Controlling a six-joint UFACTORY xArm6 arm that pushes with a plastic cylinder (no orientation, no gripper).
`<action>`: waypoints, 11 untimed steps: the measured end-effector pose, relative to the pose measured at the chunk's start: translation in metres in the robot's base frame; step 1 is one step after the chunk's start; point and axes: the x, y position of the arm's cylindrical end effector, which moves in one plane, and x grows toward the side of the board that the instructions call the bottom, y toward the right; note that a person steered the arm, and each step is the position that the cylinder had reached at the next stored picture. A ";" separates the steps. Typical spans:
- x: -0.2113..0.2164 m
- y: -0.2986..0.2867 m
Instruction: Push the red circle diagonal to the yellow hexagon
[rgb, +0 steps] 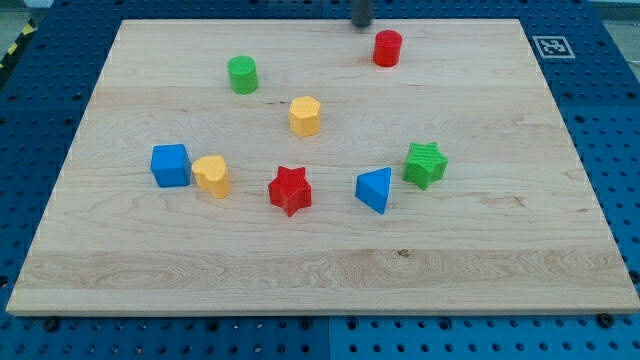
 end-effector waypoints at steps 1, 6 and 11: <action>0.004 0.022; 0.049 0.029; 0.069 0.019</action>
